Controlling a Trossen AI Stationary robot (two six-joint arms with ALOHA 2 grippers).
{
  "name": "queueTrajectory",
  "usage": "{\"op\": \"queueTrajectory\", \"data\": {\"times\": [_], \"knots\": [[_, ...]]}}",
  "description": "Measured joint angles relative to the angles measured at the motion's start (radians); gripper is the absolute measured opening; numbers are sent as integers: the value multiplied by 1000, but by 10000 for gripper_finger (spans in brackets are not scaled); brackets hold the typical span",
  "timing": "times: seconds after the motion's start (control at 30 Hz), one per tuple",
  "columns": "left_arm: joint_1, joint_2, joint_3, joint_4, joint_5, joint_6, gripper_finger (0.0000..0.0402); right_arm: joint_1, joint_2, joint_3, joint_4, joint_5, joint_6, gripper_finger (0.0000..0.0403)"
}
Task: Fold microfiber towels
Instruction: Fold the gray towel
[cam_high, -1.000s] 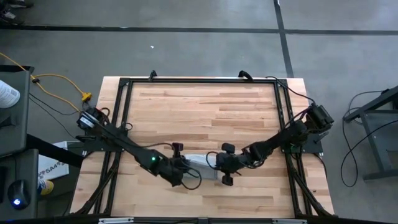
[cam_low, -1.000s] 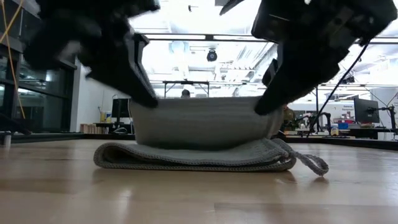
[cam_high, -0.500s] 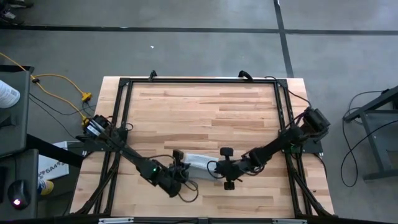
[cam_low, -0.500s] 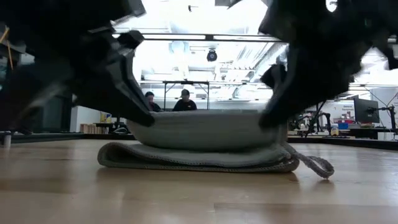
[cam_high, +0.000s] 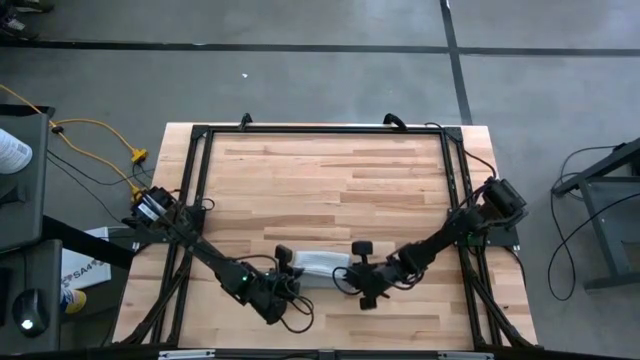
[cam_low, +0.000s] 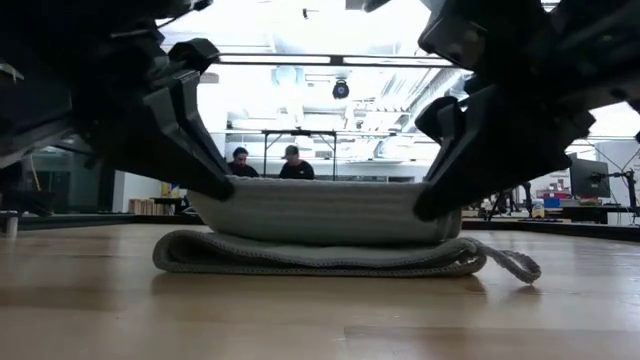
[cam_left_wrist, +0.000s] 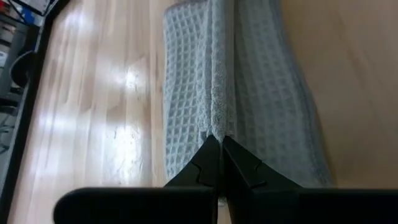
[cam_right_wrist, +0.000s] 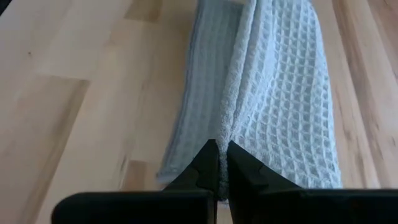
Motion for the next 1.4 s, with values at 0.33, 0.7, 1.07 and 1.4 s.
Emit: {"op": "queueTrajectory", "data": {"times": [0.33, 0.7, 1.07, 1.4], "knots": [[-13, 0, 0, 21, -1, -4, 0, 9, 0, 0, 15, 4, 2, 5], [-14, 0, 1, 63, 54, 0, 0, 49, -3, 16, 15, 32, -1, 5], [-26, 0, 2, 75, 97, -23, 0, 50, -4, 21, 16, 33, 2, 5], [-25, -1, 52, 50, 97, 45, 0, 49, -4, 21, 15, 39, 2, 5]]}}
